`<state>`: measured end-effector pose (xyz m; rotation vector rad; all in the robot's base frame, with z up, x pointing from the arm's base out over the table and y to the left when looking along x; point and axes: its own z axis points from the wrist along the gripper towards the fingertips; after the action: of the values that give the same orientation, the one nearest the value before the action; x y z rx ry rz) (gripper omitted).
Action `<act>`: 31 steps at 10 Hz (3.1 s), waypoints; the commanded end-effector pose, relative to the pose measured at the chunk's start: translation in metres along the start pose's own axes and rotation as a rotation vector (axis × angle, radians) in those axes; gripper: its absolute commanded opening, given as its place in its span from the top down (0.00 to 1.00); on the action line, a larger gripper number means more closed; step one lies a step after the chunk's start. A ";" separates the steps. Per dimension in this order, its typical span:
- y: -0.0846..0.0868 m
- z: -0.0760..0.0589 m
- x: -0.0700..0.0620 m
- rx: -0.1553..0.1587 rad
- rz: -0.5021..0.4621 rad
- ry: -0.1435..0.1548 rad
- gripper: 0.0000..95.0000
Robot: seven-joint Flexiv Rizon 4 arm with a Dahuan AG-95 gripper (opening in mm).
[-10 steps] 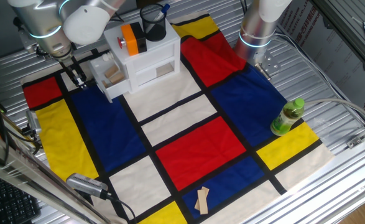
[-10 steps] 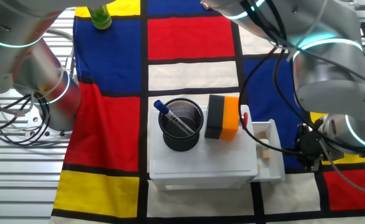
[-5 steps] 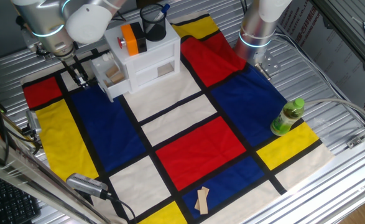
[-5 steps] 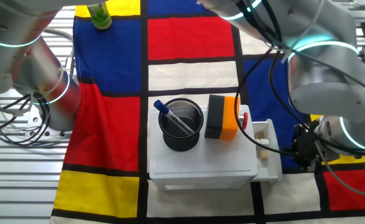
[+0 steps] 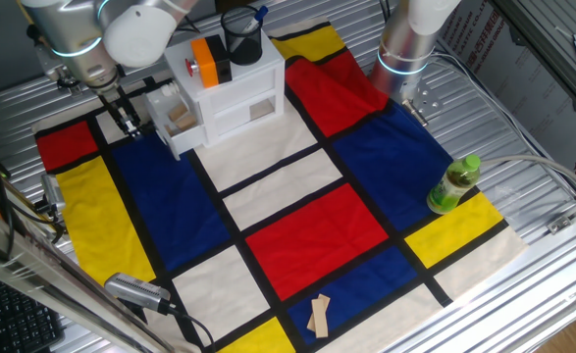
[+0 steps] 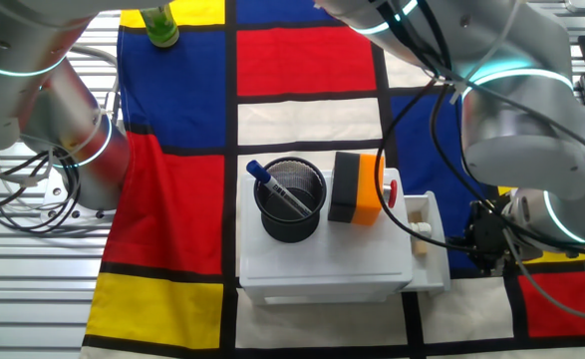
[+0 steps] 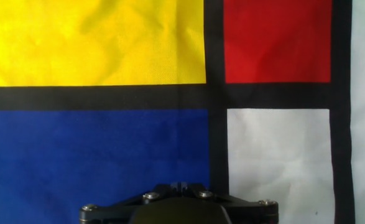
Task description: Use the gripper to push and close the drawer
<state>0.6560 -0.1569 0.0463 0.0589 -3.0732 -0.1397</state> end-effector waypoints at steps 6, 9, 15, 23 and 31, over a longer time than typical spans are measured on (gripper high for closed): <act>0.004 0.003 0.011 0.001 0.003 0.001 1.00; 0.005 0.003 0.015 -0.001 0.006 0.003 1.00; 0.004 0.001 0.025 -0.001 0.010 0.013 1.00; 0.001 0.002 0.038 -0.003 0.018 0.017 1.00; 0.008 0.002 0.050 0.002 0.029 0.025 1.00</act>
<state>0.6038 -0.1510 0.0482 0.0166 -3.0482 -0.1310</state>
